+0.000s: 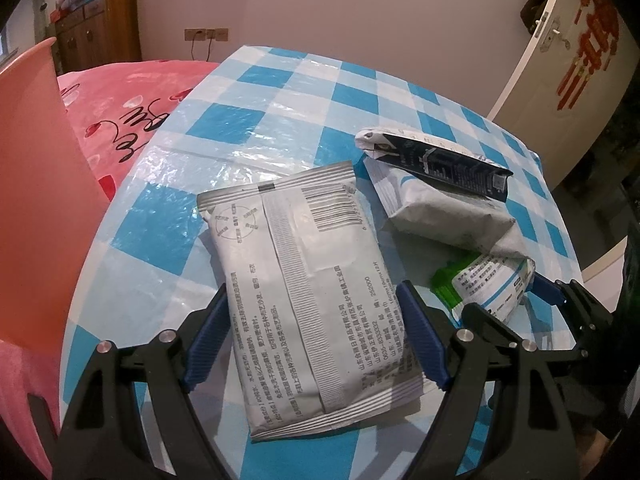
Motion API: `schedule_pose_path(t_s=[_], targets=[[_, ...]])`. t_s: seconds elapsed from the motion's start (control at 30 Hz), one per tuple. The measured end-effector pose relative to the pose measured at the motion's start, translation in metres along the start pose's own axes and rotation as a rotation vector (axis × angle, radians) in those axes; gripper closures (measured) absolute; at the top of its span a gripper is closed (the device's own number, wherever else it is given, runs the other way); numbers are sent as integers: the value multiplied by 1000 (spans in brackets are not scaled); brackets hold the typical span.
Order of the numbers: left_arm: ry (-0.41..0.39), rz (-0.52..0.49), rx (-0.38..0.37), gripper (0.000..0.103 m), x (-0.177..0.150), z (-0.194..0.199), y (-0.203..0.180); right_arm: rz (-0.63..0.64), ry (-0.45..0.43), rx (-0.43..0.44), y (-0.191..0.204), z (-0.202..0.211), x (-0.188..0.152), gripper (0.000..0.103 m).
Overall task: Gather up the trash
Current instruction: 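Close the left gripper on the grey package while the right gripper grasps the white wipes pack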
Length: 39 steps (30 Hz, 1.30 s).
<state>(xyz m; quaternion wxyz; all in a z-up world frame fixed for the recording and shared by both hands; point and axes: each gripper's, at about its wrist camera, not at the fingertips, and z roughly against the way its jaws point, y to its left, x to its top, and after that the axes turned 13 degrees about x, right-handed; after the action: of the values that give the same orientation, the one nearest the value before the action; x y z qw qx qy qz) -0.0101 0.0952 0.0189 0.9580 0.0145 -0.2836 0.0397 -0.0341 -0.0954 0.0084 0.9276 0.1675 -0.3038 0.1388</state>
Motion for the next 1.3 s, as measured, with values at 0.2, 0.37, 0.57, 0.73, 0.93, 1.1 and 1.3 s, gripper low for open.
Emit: schedule_pose_path(t_s=[0.2,0.37,0.57,0.73,0.93,1.1,1.3], targets=[[-4,-4,-11,22,-1,1,1,-6,-10,1,-1,2,0,21],[-16,-3,-23,23,-1,5,3,-21,-26,14,-4,6,-2,27],[-22,1,-29,23,-4,10,8,-45,-45,41,-7,11,-5,30],[-25,2,-39,23,-6,13,13,-65,-57,59,-9,16,-9,30],[-33,-6,-59,22,-9,18,16,-97,-67,80,-8,22,-16,30],[-45,-19,-76,22,-12,25,19,-139,-68,115,-9,31,-25,30],[-61,-33,-91,22,-16,36,21,-157,-61,110,-6,43,-40,30]])
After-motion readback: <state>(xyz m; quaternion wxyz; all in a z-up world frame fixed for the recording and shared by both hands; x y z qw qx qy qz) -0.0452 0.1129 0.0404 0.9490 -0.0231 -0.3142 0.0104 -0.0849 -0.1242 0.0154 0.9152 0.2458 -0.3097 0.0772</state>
